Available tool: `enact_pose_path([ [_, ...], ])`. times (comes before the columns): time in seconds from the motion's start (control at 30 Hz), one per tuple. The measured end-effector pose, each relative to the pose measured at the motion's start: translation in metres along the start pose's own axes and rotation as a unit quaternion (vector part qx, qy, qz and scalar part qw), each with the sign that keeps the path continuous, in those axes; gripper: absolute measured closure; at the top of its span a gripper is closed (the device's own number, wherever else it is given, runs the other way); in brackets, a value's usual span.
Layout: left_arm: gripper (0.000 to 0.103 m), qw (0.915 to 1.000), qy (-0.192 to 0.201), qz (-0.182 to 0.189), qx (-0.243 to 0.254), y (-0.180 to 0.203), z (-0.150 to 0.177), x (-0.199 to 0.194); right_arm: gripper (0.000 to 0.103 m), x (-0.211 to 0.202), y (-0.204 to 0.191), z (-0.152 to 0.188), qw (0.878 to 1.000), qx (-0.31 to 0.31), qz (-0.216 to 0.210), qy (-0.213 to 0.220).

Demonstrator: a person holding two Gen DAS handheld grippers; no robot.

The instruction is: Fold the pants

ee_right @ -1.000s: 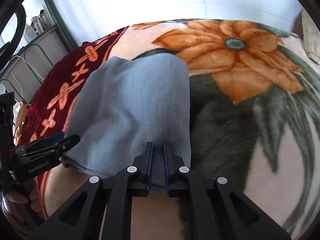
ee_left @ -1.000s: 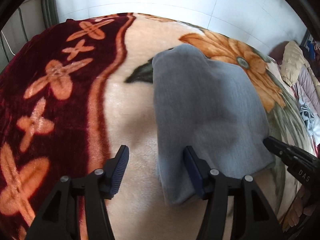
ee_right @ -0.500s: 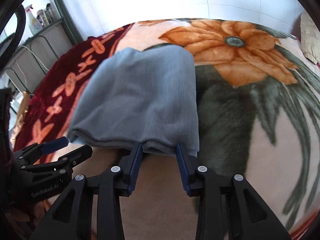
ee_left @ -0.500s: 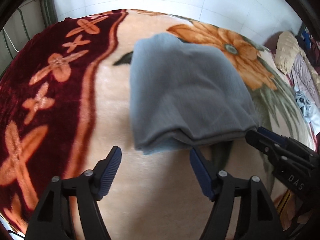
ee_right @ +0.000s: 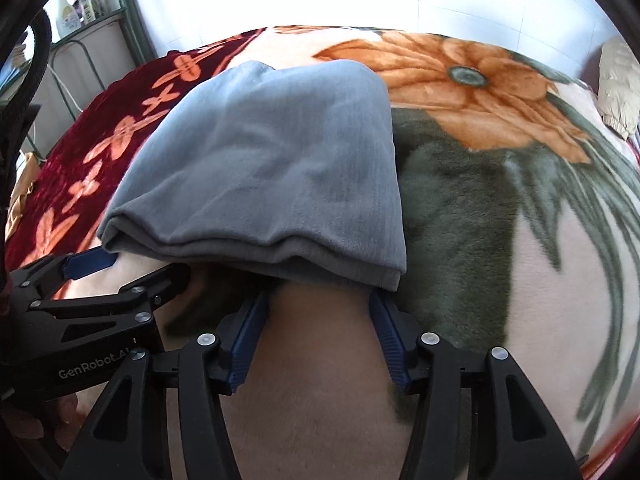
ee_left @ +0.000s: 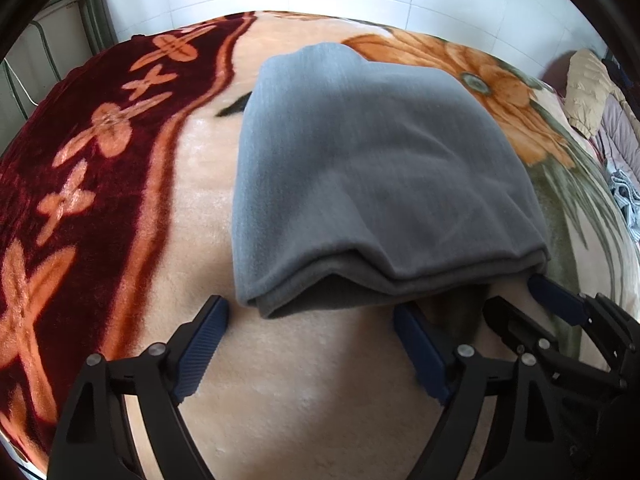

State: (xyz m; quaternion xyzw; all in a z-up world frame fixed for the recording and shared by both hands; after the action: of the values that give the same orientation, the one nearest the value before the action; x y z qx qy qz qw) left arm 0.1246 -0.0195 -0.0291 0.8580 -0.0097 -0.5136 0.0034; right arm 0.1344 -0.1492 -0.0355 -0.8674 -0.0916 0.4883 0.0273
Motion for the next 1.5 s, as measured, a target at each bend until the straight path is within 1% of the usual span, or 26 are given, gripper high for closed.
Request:
enact_pose_path([
  [0.1,0.015,0.9999,0.003,-0.005,-0.013,-0.0017,-0.0016,0.0020,0.048,0.0021,0.0021,-0.0018,1.000,0.009,-0.004,0.005],
  [0.33,0.015,0.9999,0.003,-0.006,-0.010,-0.0050,-0.0035,0.0042,0.047,0.0025,-0.0002,-0.0021,1.000,0.009,-0.001,0.012],
  [0.53,0.016,0.9999,0.010,-0.008,-0.008,-0.0052,-0.0010,0.0020,0.047,0.0026,0.0010,-0.0019,1.000,0.009,0.004,0.014],
  [1.5,0.019,0.9999,0.012,-0.008,-0.009,-0.0055,-0.0004,0.0002,0.046,0.0036,0.0012,-0.0026,1.000,0.006,0.005,0.015],
])
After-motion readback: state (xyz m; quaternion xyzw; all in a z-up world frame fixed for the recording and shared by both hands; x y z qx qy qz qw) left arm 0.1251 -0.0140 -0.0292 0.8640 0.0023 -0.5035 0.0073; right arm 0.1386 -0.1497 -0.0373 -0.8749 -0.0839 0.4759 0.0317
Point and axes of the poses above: each gripper's, at about its wrist camera, not at the fingertips, and x roughly the way its jaws point, y to its right, z to its underside, the point moved 6 cm from there along x, roughly the way its jaws point, and after that the axes turned 1 degree about -y, right-handed, at the moved point
